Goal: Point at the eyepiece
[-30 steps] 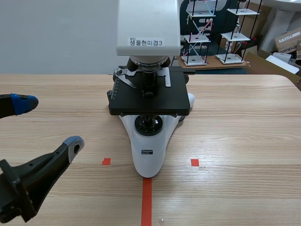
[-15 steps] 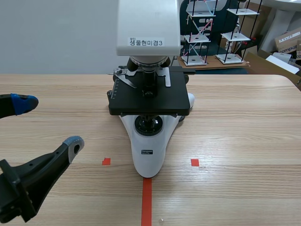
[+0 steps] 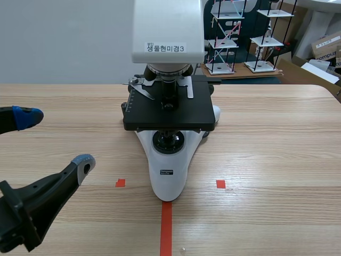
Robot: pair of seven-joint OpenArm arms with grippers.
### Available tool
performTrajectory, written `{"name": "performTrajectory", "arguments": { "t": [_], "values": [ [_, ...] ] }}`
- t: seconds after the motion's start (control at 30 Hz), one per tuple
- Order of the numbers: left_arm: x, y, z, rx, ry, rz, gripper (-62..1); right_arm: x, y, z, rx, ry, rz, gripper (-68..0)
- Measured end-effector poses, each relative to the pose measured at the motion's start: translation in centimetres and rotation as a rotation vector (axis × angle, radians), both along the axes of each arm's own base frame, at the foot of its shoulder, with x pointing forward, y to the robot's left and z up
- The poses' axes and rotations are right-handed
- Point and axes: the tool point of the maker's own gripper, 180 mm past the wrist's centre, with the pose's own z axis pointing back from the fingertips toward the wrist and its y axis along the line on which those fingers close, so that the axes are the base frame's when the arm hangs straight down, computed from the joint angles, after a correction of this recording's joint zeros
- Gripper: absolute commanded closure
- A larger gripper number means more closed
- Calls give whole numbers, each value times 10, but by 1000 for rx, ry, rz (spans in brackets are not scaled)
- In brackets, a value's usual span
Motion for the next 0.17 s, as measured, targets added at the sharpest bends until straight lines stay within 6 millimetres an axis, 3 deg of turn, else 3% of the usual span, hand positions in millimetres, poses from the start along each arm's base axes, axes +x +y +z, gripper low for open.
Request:
{"name": "performTrajectory", "arguments": {
  "t": [0.17],
  "values": [
    [0, 0, 0, 0, 0, 0, -623, 0, 0, 0, 0, 0, 0, -6]
  ]
}}
